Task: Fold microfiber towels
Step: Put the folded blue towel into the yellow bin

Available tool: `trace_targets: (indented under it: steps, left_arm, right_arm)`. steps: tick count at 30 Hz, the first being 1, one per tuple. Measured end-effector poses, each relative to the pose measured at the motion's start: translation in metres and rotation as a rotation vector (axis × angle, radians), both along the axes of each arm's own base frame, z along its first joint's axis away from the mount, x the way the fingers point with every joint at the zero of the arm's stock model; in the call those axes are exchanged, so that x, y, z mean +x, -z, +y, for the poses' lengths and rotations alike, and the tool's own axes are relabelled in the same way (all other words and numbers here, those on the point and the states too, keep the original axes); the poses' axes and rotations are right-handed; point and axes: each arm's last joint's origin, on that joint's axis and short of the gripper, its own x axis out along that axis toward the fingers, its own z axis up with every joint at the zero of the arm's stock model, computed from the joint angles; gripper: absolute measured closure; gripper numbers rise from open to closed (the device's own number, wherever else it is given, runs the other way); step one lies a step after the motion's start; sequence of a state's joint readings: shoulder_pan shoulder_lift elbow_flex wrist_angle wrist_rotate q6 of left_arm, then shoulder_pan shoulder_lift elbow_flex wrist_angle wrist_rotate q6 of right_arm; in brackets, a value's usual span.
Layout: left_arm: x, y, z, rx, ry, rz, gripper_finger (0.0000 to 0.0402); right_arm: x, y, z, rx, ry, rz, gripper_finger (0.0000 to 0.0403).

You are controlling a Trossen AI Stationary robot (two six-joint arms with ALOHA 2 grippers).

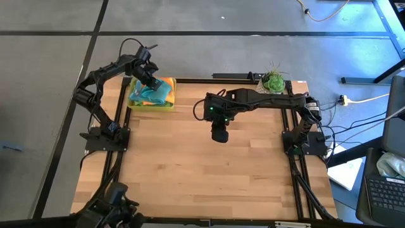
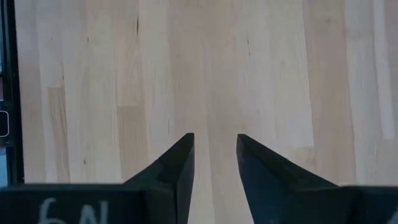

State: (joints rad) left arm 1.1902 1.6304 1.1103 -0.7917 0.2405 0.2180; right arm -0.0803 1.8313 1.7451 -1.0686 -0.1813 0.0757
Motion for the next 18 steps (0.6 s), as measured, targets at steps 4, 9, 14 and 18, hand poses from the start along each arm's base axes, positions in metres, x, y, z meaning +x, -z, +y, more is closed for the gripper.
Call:
trace_targets:
  steps: [4,9,14,18]
  left_arm:
    - [-0.010,-0.006,0.003,0.017,-0.054,-0.027,0.0401]
    - [-0.020,-0.006,0.001,-0.032,-0.089,-0.011,0.0396]
    - [-0.026,-0.005,-0.004,-0.096,-0.109,0.011,0.0365]
    - [-0.027,-0.004,-0.006,-0.119,-0.111,0.026,0.0331]
  right_arm:
    - [0.000,0.000,-0.004,-0.001,0.012,-0.002,0.0281]
    - [0.000,-0.001,-0.013,-0.004,0.038,-0.012,0.0281]
    - [0.000,-0.001,-0.021,-0.007,0.057,-0.025,0.0281]
    - [0.003,-0.003,-0.026,-0.011,0.070,-0.059,0.0281]
